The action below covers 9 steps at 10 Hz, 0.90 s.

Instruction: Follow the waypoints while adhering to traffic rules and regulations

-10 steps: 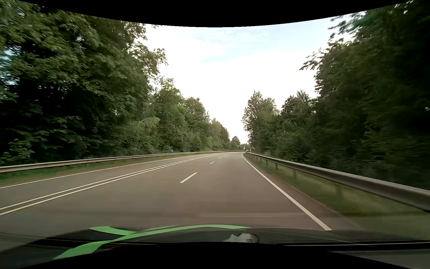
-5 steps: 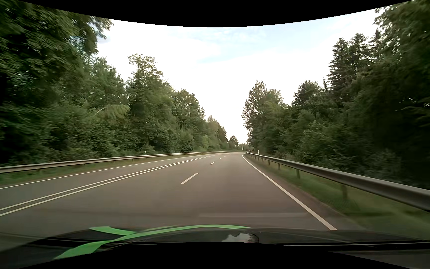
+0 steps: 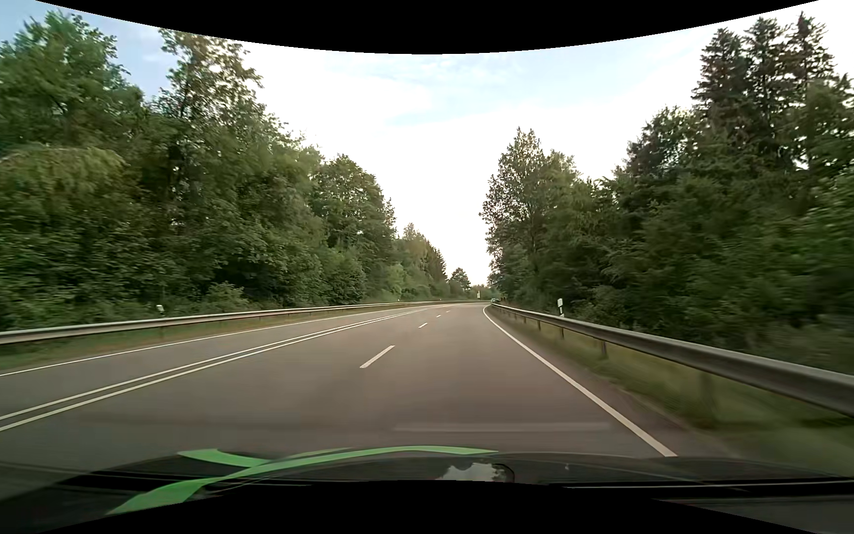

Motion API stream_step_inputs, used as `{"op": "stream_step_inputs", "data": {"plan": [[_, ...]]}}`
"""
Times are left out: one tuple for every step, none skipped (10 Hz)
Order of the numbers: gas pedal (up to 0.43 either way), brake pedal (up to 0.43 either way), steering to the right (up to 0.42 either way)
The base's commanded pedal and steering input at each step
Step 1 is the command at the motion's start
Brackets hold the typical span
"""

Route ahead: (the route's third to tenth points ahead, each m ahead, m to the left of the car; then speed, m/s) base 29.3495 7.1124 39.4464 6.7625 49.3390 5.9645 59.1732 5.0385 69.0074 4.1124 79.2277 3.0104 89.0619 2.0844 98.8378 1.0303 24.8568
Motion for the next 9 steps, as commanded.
{"op": "stream_step_inputs", "data": {"plan": [[0.398,0.000,0.004],[0.398,0.000,0.005],[0.398,0.000,0.004],[0.398,0.000,0.004],[0.390,0.000,0.004],[0.358,0.000,0.004],[0.358,0.000,0.004],[0.358,0.000,0.004],[0.358,0.000,0.004]]}}
